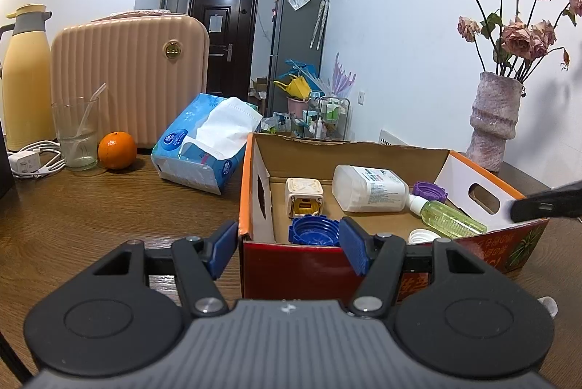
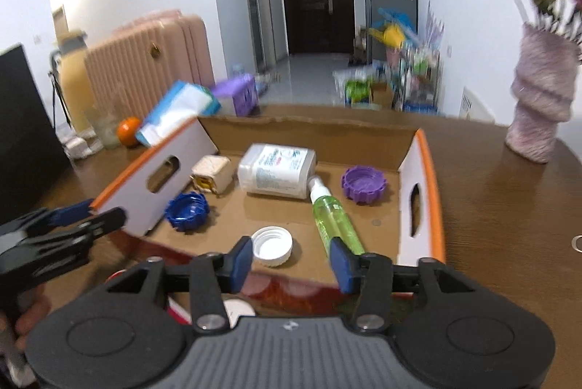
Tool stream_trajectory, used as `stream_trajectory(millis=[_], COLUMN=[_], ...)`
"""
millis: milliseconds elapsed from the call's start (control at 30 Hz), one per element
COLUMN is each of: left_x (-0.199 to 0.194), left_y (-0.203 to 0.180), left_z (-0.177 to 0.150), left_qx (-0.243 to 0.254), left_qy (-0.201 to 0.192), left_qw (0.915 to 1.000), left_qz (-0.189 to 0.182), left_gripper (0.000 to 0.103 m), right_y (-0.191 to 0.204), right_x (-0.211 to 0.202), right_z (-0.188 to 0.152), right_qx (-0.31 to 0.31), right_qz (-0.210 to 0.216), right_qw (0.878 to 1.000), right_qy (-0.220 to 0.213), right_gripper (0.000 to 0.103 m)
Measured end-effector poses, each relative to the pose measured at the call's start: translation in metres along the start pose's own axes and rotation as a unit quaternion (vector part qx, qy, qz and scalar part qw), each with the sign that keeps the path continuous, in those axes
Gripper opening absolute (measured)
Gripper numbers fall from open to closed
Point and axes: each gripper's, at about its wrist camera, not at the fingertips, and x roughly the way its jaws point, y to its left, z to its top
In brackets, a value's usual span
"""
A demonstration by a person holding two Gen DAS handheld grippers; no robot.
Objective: Organize rigid objects
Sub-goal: 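Return the right tool to the table and grasp another white cap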
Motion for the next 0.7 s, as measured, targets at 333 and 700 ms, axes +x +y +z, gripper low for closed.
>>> stream_trajectory(millis=[333, 700], left_x=[-0.001, -0.001], left_y=[0.0, -0.001], left_z=[-0.002, -0.002], left_qx=[-0.002, -0.001], left_qy=[-0.004, -0.006], left_qw=[1.0, 1.0], left_qz=[0.0, 0.0], left_gripper=[0.063, 0.063], right_y=[0.015, 0.012], right_x=[-0.076, -0.06], right_z=[-0.095, -0.102], right_qx=[-0.01, 0.013], right_qz=[-0.038, -0.038], right_qw=[0.996, 0.997], right_qy=[-0.084, -0.07], right_gripper=[0.054, 0.053])
